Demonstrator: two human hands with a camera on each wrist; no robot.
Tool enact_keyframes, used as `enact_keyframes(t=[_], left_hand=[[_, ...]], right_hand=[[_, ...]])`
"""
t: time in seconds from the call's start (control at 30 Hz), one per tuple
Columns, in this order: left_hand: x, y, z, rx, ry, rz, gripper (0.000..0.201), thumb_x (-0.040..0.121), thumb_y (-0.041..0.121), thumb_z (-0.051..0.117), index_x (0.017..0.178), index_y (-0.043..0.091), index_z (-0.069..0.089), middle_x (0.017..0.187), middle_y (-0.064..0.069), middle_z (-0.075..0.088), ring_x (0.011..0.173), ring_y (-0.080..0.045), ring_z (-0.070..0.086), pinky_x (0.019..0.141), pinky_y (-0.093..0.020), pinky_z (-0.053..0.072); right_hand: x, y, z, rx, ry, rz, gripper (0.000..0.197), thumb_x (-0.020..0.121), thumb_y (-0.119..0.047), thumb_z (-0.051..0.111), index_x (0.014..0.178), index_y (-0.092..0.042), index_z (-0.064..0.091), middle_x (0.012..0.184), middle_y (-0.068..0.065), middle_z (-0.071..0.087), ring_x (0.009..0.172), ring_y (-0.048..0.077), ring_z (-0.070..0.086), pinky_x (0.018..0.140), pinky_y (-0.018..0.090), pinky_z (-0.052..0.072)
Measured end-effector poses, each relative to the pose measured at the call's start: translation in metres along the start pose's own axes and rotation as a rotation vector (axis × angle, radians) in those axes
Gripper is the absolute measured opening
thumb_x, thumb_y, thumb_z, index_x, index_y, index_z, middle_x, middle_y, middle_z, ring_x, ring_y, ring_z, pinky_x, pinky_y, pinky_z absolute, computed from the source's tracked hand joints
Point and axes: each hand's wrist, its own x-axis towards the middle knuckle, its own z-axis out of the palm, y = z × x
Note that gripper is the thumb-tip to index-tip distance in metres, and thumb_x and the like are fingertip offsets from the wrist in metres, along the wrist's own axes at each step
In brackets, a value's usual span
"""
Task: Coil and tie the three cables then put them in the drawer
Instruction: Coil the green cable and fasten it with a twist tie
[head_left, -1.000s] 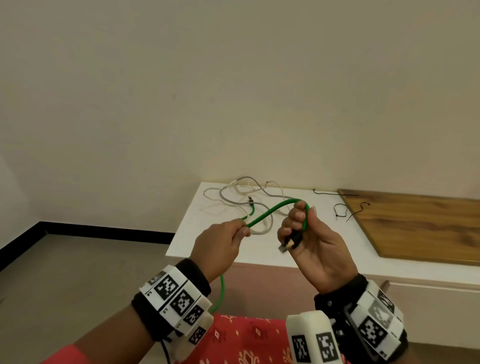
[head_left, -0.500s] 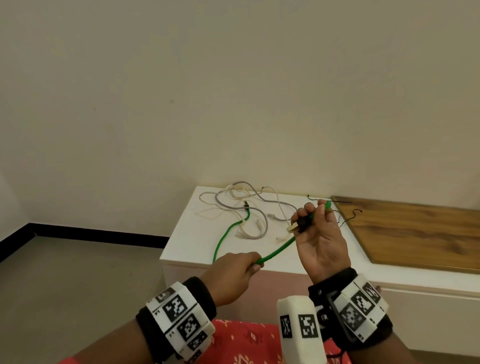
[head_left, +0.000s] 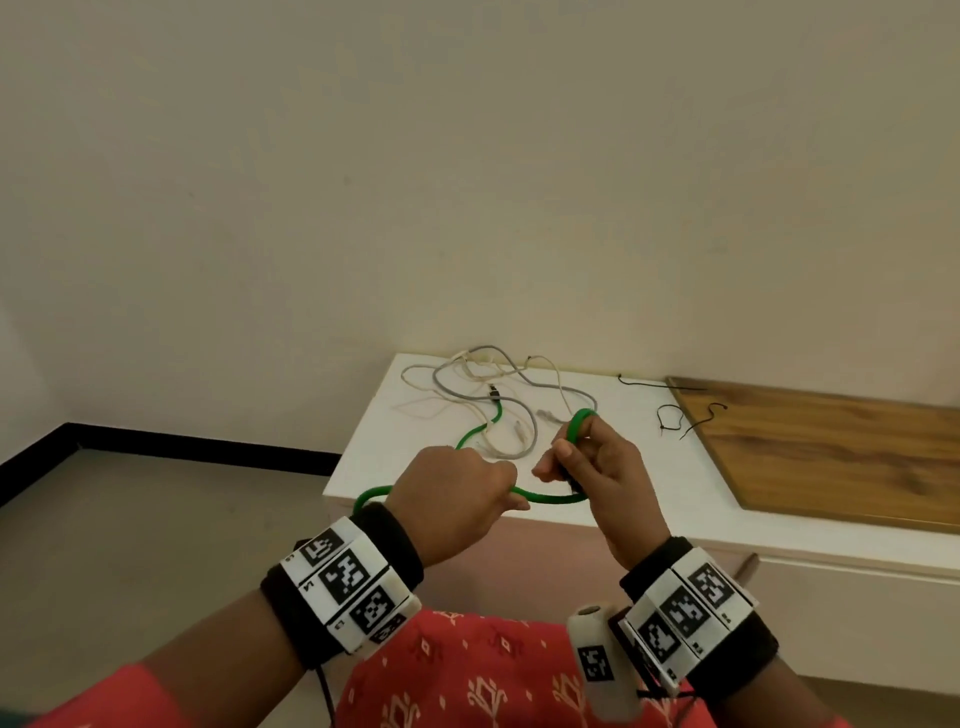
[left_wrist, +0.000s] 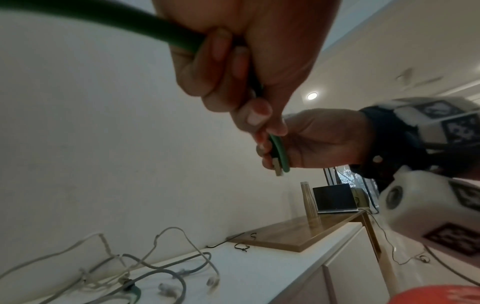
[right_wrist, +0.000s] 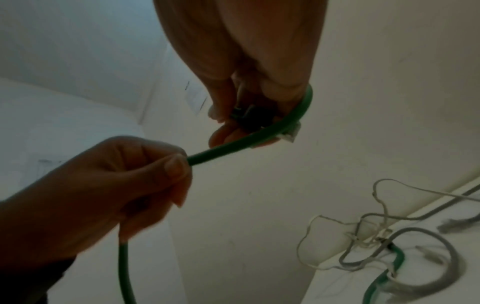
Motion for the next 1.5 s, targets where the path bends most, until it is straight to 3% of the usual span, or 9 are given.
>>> enact_keyframes(t=[0.13,0.27,0.4,0.73,0.87,1.13,1.23,1.33,1.5], left_hand=[[0.0,-0.007,-0.004,-0.026,0.146,0.02,0.043,0.071,0.055,0.056,0.055,0.015,0.054,0.039,-0.003,0.054,0.035,-0.018,0.051,0.041,-0.021,0.011],[0.0,-0.015,-0.004,-0.039,0.149,0.024,0.039,0.064,0.059,0.051,0.05,0.022,0.05,0.033,0.002,0.048,0.028,-0.009,0.043,0.038,-0.016,0.006],[0.001,-0.029,0.002,-0.294,0.244,0.061,0.035,0.07,0.054,0.056,0.06,0.02,0.052,0.044,0.008,0.048,0.039,-0.008,0.038,0.044,-0.009,0.008],[0.001,-0.038,0.033,-0.843,0.27,-0.069,0.033,0.08,0.065,0.034,0.067,0.035,0.042,0.051,0.01,0.042,0.052,-0.007,0.042,0.052,-0.015,0.029],[-0.001,-0.027,0.048,-1.152,0.185,-0.123,0.028,0.09,0.042,0.038,0.064,0.032,0.041,0.051,0.015,0.044,0.047,-0.003,0.036,0.048,-0.011,0.029],[-0.014,-0.011,0.083,-1.064,0.098,-0.08,0.031,0.081,0.058,0.027,0.077,0.037,0.049,0.05,0.016,0.046,0.05,-0.003,0.04,0.054,-0.014,0.032],[-0.016,-0.005,0.089,-0.927,0.067,-0.062,0.045,0.081,0.06,0.021,0.091,0.033,0.054,0.05,0.009,0.042,0.054,-0.007,0.039,0.056,-0.021,0.031],[-0.017,-0.001,0.089,-0.711,-0.038,0.011,0.04,0.094,0.04,0.028,0.124,0.021,0.046,0.079,0.001,0.062,0.075,-0.017,0.055,0.069,-0.024,0.041],[-0.017,0.008,0.085,-0.488,-0.132,0.089,0.053,0.092,0.009,0.041,0.138,0.029,0.026,0.119,-0.004,0.063,0.109,-0.017,0.058,0.089,-0.032,0.049]], right_hand=[[-0.007,0.012,0.006,-0.264,-0.147,0.058,0.02,0.096,-0.014,0.041,0.077,-0.013,0.046,0.062,-0.001,0.051,0.052,0.004,0.047,0.058,0.02,0.041],[-0.016,0.015,0.015,-0.352,-0.314,0.104,0.033,0.092,-0.039,0.031,0.078,-0.011,0.044,0.061,-0.003,0.048,0.053,0.004,0.046,0.06,0.021,0.041],[-0.018,0.003,0.015,-0.354,-0.454,0.162,0.031,0.097,-0.029,0.033,0.077,-0.013,0.048,0.057,-0.002,0.047,0.047,0.002,0.043,0.054,0.012,0.037],[-0.02,-0.009,-0.001,0.678,-0.435,0.496,0.036,0.073,-0.043,0.065,0.054,-0.018,0.047,0.034,-0.011,0.027,0.03,0.006,0.021,0.035,0.018,0.024],[-0.013,-0.008,-0.006,1.16,-0.571,0.453,0.039,0.096,-0.03,0.029,0.074,-0.009,0.053,0.048,-0.002,0.035,0.043,0.013,0.032,0.047,0.024,0.034],[0.002,0.003,-0.039,1.319,-0.346,0.214,0.055,0.097,-0.035,0.012,0.087,-0.004,0.056,0.06,0.004,0.042,0.057,0.017,0.038,0.067,0.03,0.041],[0.007,0.001,-0.044,1.305,-0.145,0.15,0.039,0.096,-0.03,0.035,0.078,-0.008,0.061,0.056,0.004,0.053,0.054,0.017,0.05,0.063,0.028,0.046],[0.007,-0.008,-0.034,1.128,0.224,0.101,0.018,0.075,-0.031,0.059,0.063,-0.018,0.057,0.049,-0.006,0.044,0.045,0.01,0.045,0.052,0.021,0.047],[0.011,-0.004,-0.008,0.829,0.316,0.053,0.026,0.093,-0.024,0.033,0.072,-0.017,0.047,0.052,-0.006,0.043,0.05,0.011,0.043,0.059,0.024,0.041]])
